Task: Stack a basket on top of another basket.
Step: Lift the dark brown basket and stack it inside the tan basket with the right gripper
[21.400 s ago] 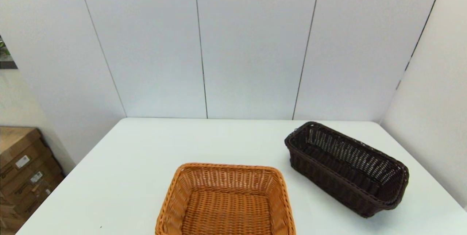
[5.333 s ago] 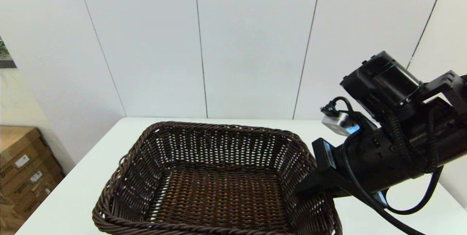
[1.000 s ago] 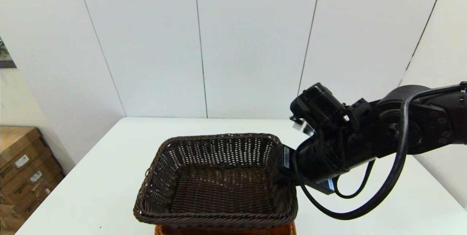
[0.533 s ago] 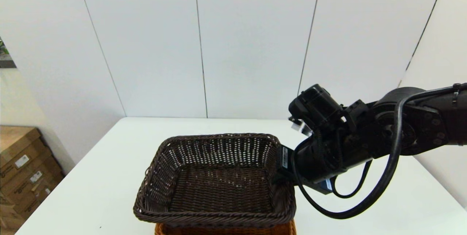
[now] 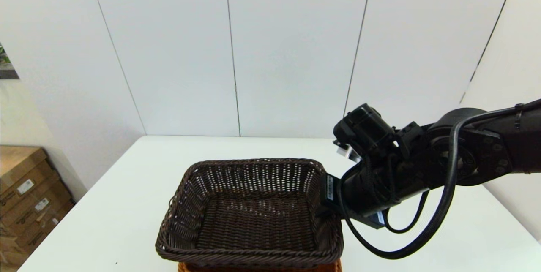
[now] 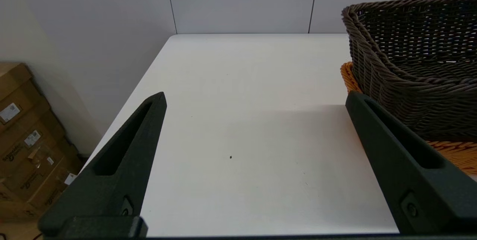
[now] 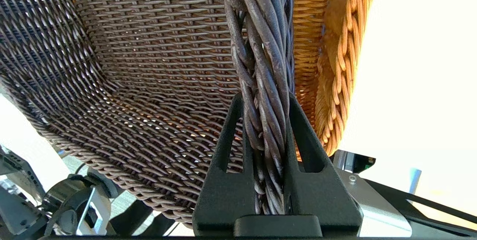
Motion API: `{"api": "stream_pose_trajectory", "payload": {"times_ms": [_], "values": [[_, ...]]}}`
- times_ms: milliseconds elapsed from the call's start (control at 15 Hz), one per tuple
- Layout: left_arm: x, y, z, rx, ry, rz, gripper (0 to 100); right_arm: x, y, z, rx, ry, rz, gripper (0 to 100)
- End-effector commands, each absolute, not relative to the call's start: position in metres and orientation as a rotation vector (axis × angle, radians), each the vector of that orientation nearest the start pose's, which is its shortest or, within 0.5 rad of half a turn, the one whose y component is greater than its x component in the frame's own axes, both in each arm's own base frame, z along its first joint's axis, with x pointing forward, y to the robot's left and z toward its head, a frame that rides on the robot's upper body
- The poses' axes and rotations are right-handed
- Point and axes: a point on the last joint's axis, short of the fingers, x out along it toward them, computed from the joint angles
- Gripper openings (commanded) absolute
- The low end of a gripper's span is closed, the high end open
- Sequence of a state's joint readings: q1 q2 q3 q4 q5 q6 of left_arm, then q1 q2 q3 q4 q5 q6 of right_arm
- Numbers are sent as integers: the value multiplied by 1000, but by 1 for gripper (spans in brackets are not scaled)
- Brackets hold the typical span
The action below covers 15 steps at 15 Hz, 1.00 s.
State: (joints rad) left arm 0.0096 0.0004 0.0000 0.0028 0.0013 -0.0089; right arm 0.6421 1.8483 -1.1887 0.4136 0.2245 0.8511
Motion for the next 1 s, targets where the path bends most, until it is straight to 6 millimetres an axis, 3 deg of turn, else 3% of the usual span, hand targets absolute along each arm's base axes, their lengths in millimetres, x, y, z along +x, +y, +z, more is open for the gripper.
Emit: {"api": "stream_pose_trajectory", "payload": {"times_ms": [67,1000], "values": [[-23,0,75,-9,5,11,100,249,192,150,493,1326,253,0],[-23,0,75,-9,3,12,100,245,189,142,463,1327,201,0]]}}
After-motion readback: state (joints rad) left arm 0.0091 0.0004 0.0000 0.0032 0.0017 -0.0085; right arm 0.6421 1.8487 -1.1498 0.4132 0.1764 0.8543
